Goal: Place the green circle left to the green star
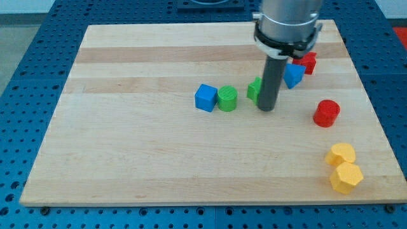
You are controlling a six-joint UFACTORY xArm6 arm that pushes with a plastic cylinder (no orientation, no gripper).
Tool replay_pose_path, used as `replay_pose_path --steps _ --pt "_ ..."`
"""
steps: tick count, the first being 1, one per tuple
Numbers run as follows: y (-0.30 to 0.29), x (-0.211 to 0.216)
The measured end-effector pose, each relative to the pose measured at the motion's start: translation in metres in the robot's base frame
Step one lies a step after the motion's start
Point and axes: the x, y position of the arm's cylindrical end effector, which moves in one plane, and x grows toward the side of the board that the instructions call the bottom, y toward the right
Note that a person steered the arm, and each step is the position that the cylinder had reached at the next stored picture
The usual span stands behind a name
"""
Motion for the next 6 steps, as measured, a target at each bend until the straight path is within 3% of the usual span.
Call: replay_pose_path --steps 2,3,6 --pt "-0.020 0.034" --pt "-0.047 0.031" --pt "-0.067 -0.034"
